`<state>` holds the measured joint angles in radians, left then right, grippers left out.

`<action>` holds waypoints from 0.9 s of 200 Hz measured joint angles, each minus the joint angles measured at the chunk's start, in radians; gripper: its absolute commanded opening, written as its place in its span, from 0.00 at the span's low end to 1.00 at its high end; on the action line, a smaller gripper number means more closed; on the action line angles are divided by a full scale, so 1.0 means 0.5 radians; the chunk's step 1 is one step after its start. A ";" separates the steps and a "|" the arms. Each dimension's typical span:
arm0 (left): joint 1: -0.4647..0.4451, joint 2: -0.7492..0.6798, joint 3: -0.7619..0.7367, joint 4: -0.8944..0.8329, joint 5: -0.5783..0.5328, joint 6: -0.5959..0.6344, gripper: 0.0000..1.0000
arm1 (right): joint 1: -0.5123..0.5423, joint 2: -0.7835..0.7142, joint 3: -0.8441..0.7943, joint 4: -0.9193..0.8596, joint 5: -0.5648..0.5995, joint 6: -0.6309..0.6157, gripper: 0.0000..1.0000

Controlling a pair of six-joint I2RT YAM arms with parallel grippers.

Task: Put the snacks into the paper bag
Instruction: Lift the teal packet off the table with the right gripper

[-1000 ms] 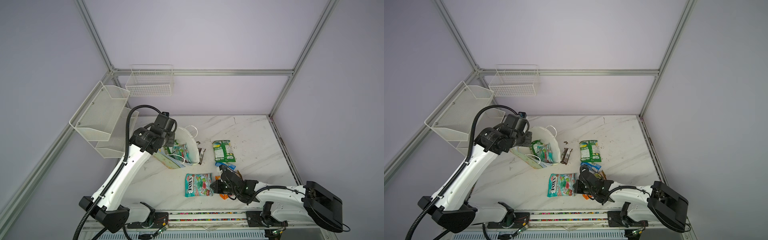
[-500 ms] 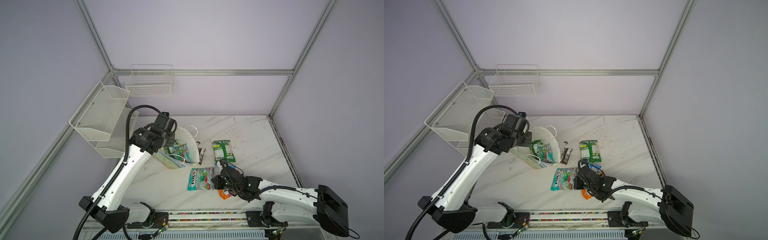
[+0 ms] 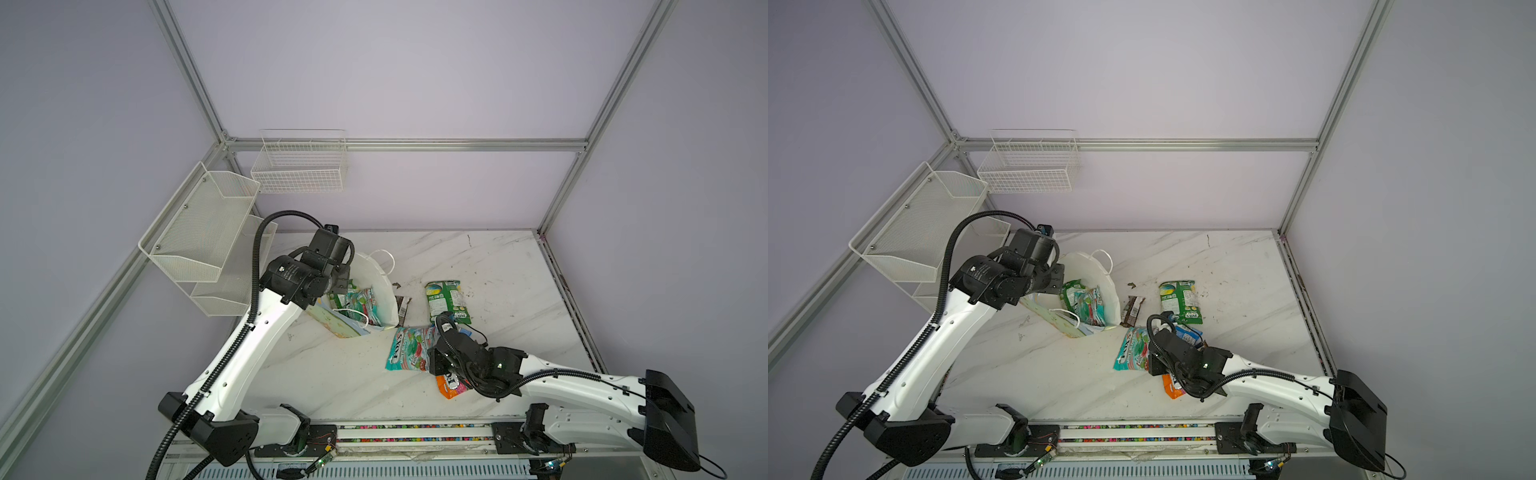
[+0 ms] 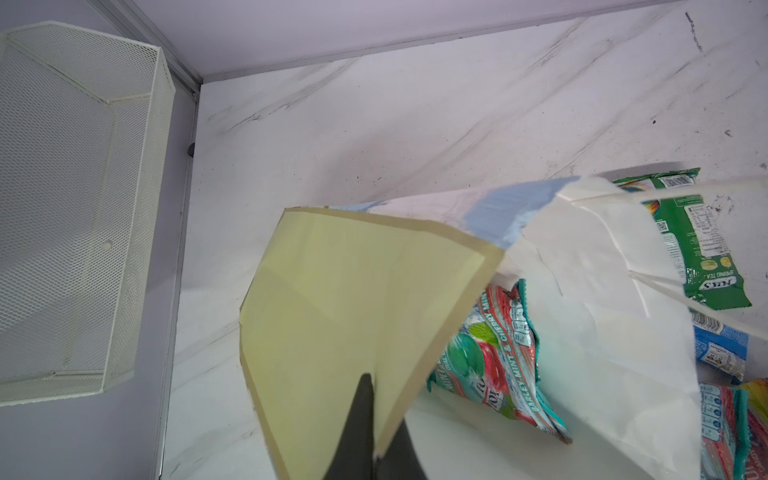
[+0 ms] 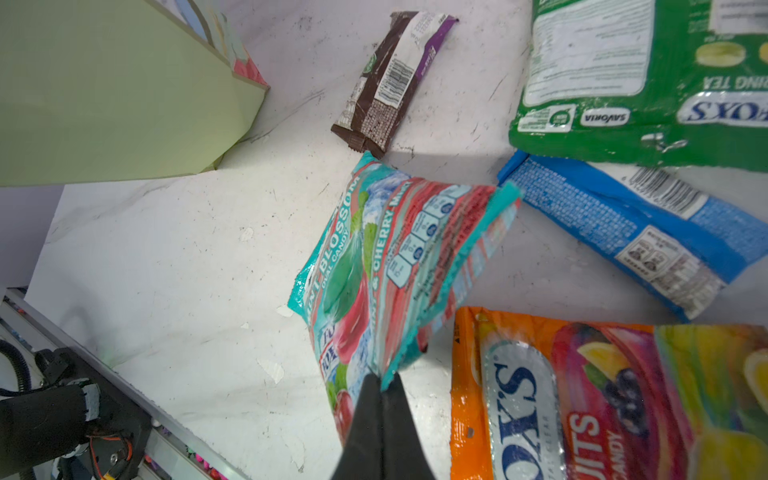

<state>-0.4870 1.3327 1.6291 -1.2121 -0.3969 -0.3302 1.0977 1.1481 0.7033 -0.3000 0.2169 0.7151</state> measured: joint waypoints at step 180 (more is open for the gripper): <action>0.000 0.000 0.000 0.000 0.000 0.001 0.00 | 0.132 0.005 0.526 -0.301 0.423 -0.611 0.00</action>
<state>-0.4870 1.3327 1.6291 -1.2121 -0.3969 -0.3298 1.1637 1.1503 0.9661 -0.4507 0.4282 0.4095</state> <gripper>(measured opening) 0.047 0.044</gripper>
